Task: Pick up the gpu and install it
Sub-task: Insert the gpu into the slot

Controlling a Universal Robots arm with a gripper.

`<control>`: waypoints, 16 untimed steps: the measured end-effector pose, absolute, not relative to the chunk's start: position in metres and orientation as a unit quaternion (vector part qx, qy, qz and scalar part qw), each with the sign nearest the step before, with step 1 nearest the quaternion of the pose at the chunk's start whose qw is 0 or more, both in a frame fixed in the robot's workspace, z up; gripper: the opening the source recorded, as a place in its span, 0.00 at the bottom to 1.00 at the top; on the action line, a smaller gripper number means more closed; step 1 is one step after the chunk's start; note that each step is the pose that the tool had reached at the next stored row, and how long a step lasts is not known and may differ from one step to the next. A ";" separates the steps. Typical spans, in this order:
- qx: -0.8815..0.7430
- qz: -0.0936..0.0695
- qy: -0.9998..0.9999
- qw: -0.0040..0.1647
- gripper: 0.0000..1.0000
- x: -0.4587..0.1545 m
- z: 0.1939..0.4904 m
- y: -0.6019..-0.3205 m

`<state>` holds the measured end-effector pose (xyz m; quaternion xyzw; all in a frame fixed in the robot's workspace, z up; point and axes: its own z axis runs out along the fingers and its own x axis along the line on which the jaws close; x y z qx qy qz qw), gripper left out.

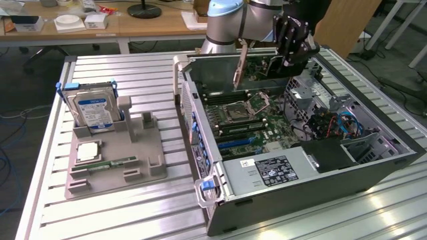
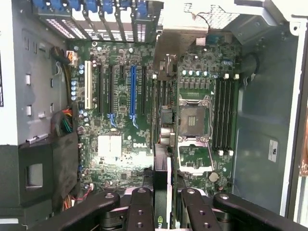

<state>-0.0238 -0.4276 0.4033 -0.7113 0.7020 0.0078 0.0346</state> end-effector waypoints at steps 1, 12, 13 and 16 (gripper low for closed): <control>-0.714 0.008 0.699 0.035 0.27 -0.024 0.403 -0.428; -0.735 0.006 0.677 0.037 0.27 -0.024 0.391 -0.429; -0.734 0.006 0.679 0.038 0.27 -0.024 0.389 -0.429; -0.724 0.003 0.688 0.039 0.27 -0.024 0.385 -0.429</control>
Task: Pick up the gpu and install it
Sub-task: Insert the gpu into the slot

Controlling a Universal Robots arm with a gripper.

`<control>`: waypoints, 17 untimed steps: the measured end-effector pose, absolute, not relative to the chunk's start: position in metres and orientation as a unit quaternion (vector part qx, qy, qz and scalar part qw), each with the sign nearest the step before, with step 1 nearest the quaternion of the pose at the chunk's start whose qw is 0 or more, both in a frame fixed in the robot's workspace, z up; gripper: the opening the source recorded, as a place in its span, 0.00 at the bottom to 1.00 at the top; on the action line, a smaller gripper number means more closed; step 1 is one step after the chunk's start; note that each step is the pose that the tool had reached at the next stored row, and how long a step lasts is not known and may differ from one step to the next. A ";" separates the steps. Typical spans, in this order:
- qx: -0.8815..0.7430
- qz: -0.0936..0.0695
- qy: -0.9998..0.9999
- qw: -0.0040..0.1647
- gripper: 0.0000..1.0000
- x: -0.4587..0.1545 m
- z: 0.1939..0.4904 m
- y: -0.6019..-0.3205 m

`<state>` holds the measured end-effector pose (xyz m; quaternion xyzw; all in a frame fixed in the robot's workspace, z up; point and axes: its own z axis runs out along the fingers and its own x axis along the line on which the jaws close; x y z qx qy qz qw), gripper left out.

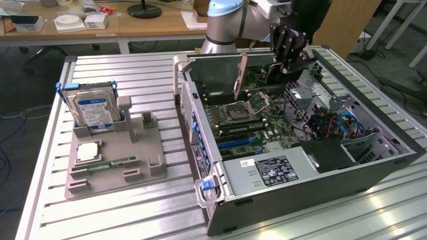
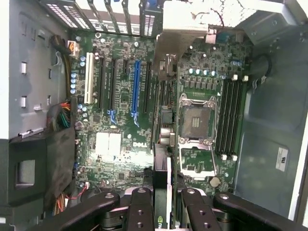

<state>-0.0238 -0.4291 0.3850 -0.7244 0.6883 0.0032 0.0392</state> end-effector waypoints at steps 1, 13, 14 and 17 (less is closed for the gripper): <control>-0.721 0.003 0.692 0.040 0.27 -0.024 0.383 -0.429; -0.706 -0.007 0.706 0.042 0.27 -0.024 0.367 -0.429; -0.706 -0.007 0.707 0.042 0.27 -0.024 0.366 -0.429; -0.704 -0.007 0.708 0.042 0.27 -0.024 0.360 -0.429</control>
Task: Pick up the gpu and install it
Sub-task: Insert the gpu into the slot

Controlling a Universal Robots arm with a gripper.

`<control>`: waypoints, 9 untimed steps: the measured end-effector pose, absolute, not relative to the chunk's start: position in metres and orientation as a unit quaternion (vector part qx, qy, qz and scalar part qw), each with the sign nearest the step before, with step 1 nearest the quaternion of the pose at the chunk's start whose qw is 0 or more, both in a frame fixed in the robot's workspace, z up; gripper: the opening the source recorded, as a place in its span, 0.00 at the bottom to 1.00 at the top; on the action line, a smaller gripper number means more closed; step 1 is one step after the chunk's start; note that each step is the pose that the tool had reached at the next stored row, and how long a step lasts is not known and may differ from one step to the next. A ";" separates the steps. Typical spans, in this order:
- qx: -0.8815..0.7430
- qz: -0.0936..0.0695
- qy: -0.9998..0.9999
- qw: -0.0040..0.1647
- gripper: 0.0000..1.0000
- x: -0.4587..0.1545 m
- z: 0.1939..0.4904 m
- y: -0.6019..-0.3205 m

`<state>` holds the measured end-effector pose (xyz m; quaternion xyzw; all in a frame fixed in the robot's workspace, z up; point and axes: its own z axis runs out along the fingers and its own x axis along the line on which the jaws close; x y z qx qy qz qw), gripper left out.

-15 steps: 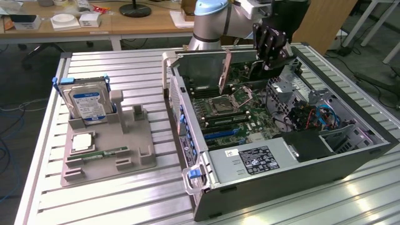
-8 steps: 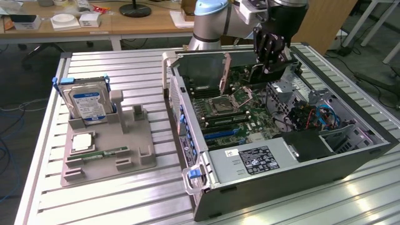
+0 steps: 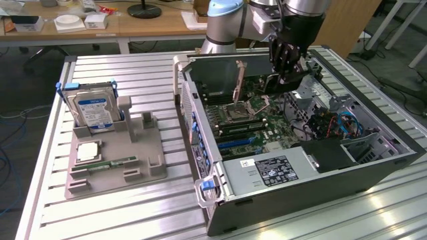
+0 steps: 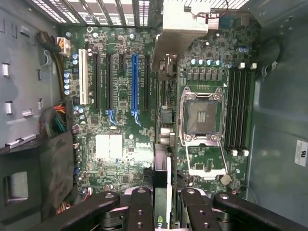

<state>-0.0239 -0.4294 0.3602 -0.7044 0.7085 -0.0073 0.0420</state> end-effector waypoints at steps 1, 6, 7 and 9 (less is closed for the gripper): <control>-0.704 -0.007 0.709 0.042 0.27 -0.024 0.359 -0.429; -0.698 -0.006 0.715 0.036 0.27 -0.025 0.350 -0.430; -0.697 -0.007 0.716 0.035 0.27 -0.026 0.349 -0.430; -0.696 -0.007 0.717 0.035 0.27 -0.026 0.349 -0.430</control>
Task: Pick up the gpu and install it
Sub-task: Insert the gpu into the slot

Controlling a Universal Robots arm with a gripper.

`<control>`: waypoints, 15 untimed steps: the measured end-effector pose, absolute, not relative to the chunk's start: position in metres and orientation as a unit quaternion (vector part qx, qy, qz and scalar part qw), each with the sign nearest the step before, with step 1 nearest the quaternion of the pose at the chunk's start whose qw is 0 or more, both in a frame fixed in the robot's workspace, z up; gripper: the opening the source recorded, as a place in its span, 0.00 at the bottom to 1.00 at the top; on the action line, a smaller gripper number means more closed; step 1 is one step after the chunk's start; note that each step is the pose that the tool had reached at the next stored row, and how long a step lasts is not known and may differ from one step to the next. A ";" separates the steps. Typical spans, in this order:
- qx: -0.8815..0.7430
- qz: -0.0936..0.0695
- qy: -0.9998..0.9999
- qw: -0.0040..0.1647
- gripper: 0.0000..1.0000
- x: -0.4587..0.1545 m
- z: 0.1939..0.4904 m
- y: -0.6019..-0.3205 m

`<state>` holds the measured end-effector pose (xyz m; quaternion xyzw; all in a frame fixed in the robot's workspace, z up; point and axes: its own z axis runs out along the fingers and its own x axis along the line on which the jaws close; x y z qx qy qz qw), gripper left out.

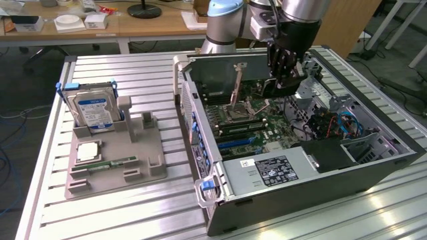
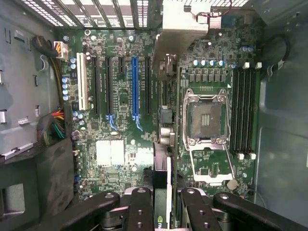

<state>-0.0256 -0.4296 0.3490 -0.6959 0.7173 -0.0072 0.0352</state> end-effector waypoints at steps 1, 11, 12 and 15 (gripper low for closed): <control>-0.696 -0.007 0.718 0.035 0.27 -0.027 0.348 -0.430; -0.695 -0.008 0.718 0.035 0.27 -0.041 0.343 -0.431; -0.695 -0.008 0.718 0.035 0.27 -0.044 0.343 -0.431; -0.695 -0.008 0.718 0.035 0.27 -0.052 0.343 -0.433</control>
